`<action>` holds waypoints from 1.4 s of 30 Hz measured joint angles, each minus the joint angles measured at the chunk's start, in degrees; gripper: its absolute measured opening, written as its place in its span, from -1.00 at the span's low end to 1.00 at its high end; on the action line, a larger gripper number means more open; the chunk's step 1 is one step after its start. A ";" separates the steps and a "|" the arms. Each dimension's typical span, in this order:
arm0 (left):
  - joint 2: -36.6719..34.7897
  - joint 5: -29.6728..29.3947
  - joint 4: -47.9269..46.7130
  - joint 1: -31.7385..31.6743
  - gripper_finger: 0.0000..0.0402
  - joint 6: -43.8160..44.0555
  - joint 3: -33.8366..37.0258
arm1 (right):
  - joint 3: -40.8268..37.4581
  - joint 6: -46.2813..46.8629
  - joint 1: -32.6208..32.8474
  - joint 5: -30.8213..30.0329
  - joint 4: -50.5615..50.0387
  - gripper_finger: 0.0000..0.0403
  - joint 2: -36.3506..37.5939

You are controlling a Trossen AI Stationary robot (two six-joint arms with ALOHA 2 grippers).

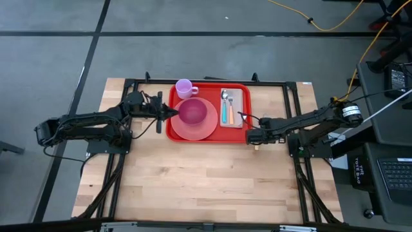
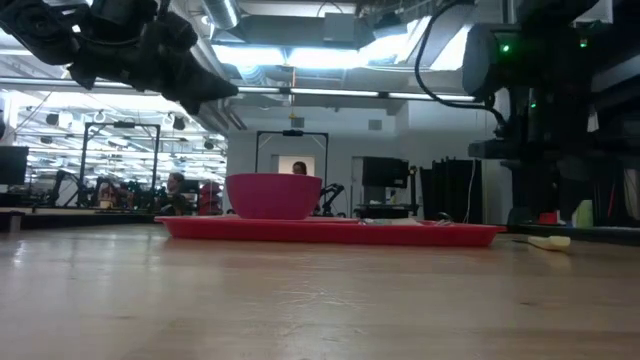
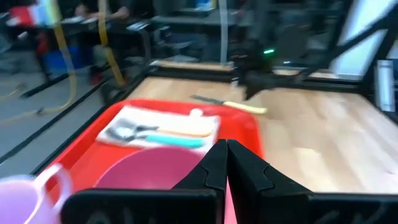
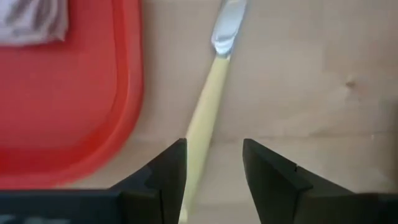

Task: Set up tray
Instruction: Put the yellow knife on the right of the orange fork on the red serving tray

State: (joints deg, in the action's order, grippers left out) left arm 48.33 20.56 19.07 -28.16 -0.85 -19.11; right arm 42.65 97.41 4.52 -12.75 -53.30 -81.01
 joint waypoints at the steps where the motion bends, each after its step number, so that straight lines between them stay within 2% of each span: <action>1: 0.00 1.36 0.55 0.00 -0.98 -0.51 0.00 | 0.00 -0.02 -0.41 -0.81 0.10 -0.20 0.00; 7: -0.03 4.92 2.99 -0.01 -0.98 -3.14 1.17 | 0.00 -0.57 -2.32 -2.09 0.57 -0.20 0.00; 12: -1.72 4.81 10.17 -0.33 -0.98 -1.85 6.29 | 0.00 -2.03 -3.15 -2.15 1.64 -0.20 0.00; 17: -4.64 4.77 9.54 -0.56 -0.98 -1.43 8.46 | 0.00 -2.08 -4.53 -1.27 1.90 -0.20 0.00; 33: -13.81 4.63 -2.28 -0.59 -0.98 -3.38 8.94 | -0.02 -2.12 -6.87 0.58 3.41 -0.20 0.00; 42: -15.85 4.64 -6.50 -0.59 -0.98 -3.33 8.94 | -0.02 -1.89 -6.87 0.47 3.41 -0.20 0.00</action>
State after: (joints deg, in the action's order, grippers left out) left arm 32.48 25.19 12.57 -28.75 -4.18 -10.17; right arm 42.63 95.52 -2.35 -12.27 -49.89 -81.01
